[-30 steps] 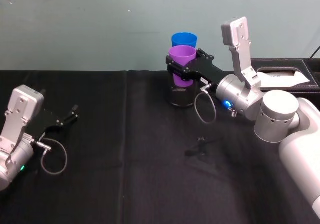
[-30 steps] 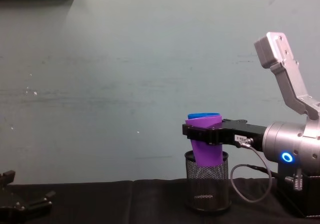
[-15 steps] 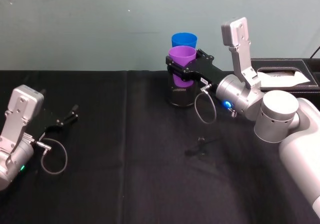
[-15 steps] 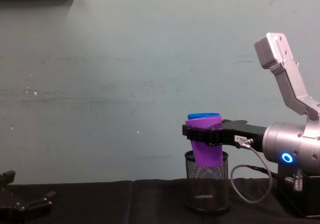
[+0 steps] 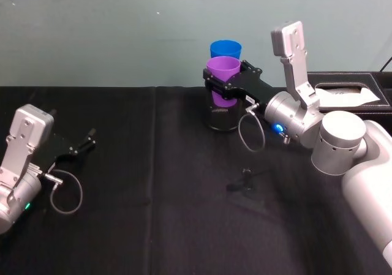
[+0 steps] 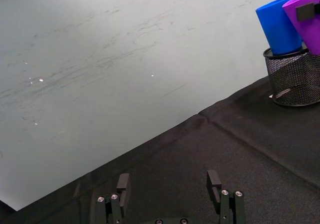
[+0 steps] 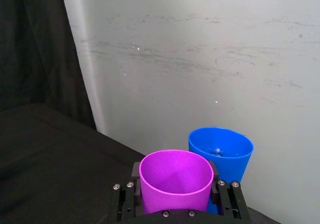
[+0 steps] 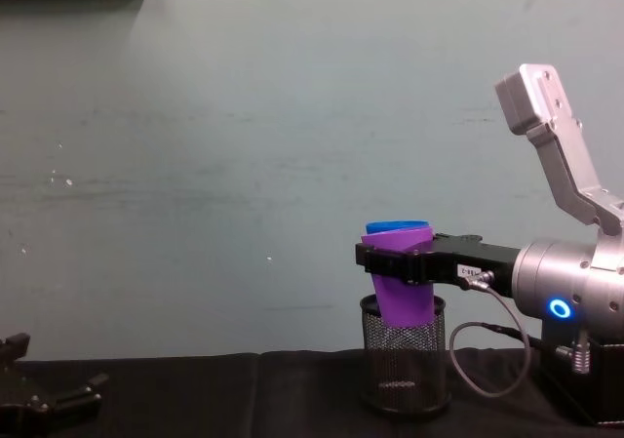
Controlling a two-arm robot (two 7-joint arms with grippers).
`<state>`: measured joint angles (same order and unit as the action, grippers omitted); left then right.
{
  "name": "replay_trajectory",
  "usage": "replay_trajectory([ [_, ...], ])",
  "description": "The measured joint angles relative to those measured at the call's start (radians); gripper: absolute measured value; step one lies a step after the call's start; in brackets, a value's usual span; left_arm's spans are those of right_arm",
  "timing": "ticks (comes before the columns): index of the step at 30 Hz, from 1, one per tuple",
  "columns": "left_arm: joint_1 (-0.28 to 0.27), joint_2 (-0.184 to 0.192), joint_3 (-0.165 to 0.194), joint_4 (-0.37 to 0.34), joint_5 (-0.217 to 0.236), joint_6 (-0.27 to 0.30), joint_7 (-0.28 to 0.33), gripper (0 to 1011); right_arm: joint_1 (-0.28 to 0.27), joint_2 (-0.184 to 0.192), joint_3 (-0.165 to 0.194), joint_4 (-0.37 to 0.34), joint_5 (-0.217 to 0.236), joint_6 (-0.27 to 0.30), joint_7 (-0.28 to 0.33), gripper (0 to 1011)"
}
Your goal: Pick up one cup with a gripper and tap it against the other cup.
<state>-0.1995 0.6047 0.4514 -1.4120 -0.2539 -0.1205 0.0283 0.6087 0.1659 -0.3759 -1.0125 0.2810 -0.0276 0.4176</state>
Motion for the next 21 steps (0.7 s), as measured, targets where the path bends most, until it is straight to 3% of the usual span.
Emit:
replay_trajectory([
  [21,0.0,0.0,0.0,0.0,0.0,0.0,0.0,1000,0.0,0.0,0.0,0.0,0.0,0.0,0.0,747],
])
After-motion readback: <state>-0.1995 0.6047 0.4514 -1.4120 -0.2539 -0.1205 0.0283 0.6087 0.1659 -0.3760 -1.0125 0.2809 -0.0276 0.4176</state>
